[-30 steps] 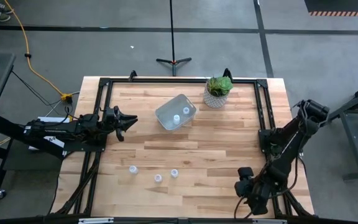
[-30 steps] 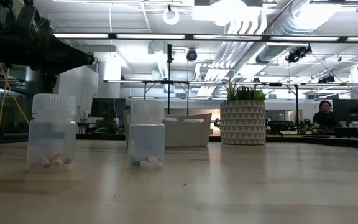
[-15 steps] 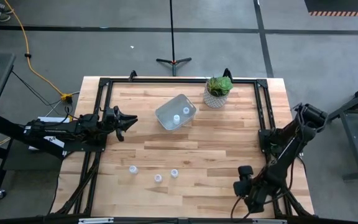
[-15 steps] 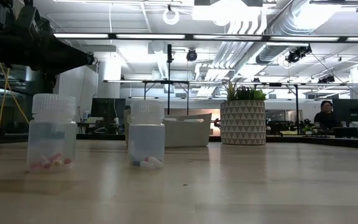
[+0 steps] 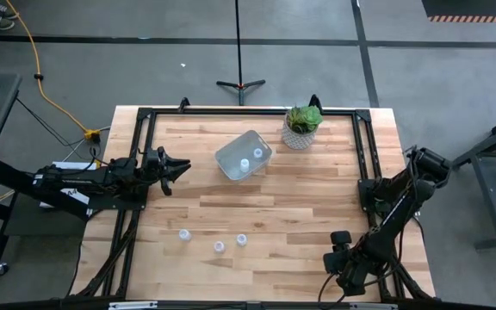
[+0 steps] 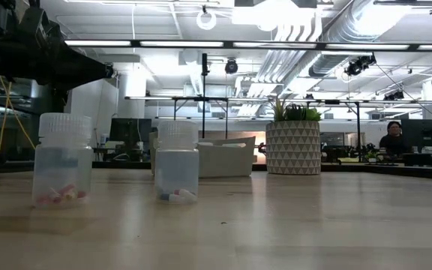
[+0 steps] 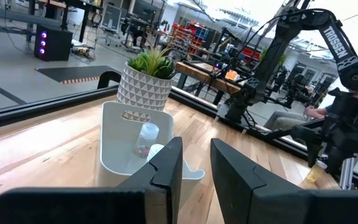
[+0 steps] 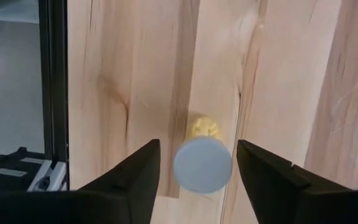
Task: Pick and place pill bottles into a basket
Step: Put the yellow medicine bottle into the white bin
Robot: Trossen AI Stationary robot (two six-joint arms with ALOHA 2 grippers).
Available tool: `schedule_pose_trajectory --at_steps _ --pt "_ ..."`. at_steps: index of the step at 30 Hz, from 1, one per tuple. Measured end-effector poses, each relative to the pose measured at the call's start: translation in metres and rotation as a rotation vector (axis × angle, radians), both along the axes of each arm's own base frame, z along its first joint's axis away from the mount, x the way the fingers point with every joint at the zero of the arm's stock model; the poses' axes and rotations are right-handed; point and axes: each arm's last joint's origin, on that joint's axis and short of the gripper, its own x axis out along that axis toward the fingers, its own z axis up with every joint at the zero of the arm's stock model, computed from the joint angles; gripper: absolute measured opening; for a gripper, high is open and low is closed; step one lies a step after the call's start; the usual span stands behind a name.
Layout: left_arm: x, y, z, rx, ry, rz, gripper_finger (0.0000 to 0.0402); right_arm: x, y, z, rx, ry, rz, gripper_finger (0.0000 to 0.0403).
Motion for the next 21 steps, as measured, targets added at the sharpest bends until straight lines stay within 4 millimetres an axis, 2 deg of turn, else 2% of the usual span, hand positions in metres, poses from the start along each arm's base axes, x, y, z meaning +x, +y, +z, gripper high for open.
schedule_pose_trajectory --at_steps 12,21 --pt "0.0 0.0 0.0002 0.0 -0.001 0.0 0.012 0.0001 0.0006 0.0001 0.016 0.012 -0.041 0.0126" --pt "0.0 0.0 0.0002 0.0 -0.001 0.0 0.012 0.0089 0.0005 0.0018 0.062 -0.019 -0.059 0.0115"
